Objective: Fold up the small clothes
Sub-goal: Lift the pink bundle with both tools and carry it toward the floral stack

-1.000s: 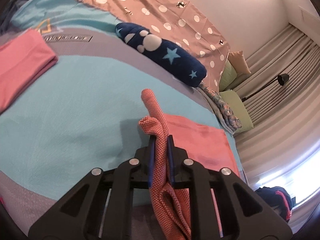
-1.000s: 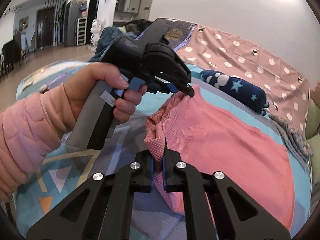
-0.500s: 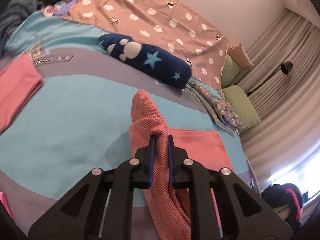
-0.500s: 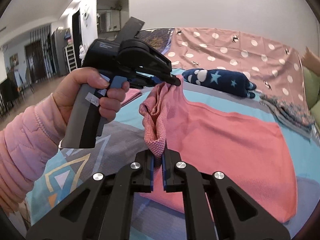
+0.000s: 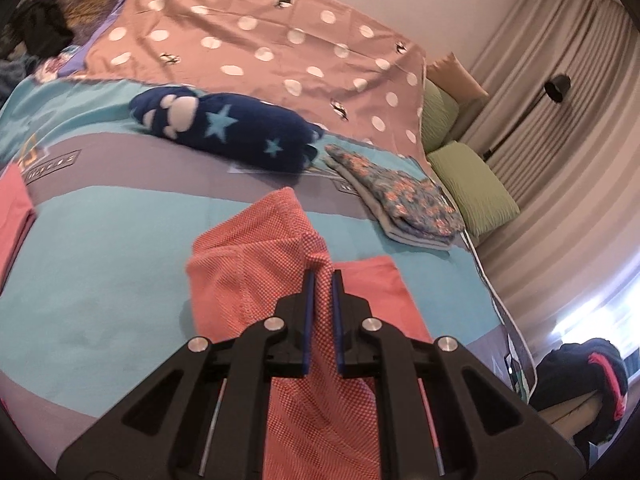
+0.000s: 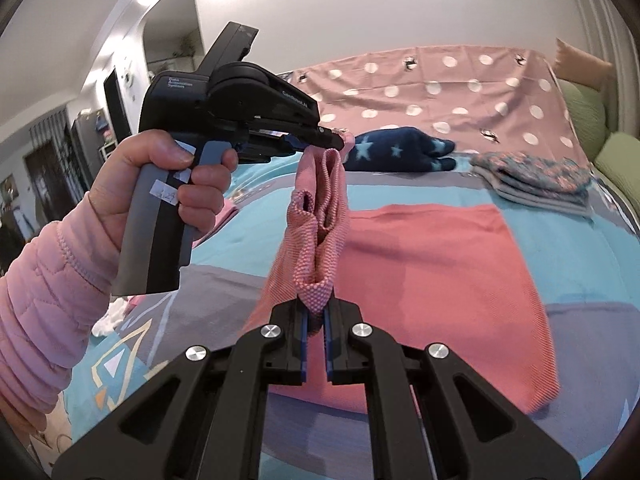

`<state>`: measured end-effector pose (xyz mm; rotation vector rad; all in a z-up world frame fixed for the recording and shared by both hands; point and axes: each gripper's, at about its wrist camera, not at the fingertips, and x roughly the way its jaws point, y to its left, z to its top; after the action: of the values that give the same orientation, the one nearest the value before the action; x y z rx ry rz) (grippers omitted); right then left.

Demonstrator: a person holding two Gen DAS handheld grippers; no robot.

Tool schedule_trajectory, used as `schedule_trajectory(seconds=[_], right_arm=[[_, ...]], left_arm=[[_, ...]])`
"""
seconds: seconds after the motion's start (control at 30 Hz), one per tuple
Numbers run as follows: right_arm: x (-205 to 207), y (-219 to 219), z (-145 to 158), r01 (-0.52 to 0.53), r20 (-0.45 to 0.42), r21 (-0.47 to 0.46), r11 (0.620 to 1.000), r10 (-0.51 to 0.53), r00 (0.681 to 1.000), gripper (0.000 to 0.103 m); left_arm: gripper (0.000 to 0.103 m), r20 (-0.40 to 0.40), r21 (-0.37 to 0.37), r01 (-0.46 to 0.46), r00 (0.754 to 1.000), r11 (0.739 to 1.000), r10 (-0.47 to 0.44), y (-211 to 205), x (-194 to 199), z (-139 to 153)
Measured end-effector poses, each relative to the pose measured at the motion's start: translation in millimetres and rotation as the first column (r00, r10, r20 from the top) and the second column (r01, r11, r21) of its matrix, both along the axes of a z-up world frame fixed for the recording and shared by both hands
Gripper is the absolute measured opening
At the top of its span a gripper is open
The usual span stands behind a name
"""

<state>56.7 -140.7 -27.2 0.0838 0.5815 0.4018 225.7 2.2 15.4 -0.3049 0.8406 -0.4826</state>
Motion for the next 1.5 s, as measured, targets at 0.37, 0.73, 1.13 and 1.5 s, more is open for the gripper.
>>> schedule_trajectory(seconds=[0.37,0.73,1.13,1.5], right_arm=[[-3.6,-57.5,-6.7,0.064,-0.03,0.08,0.995,-0.062,0.998,0.006],[-11.1,-116.0,-21.5,0.165,-0.09,0.121,0.979,-0.155,0.984,0.006],[-10.0,-134.5,-44.2,0.167,-0.217,0.161,0.973,-0.13,0.967,0.006],[0.5,-158.9,-68.6,0.162,-0.376,0.312,0.936,-0.035,0.926,0.01]], left_arm=[[0.007,-0.016,0.057,0.045,0.999,0.997,-0.045,-69.9,4.5,-1.3],[0.005,-0.072,0.116,0.15,0.987,0.982,-0.142,-153.9,13.9,-28.2],[0.031,-0.097,0.224,0.155,0.986,0.962,-0.136,-184.5,11.9,-50.9],[0.066,0.082,0.368,0.183,0.97,0.912,-0.228,-150.6,-85.7,-33.0]])
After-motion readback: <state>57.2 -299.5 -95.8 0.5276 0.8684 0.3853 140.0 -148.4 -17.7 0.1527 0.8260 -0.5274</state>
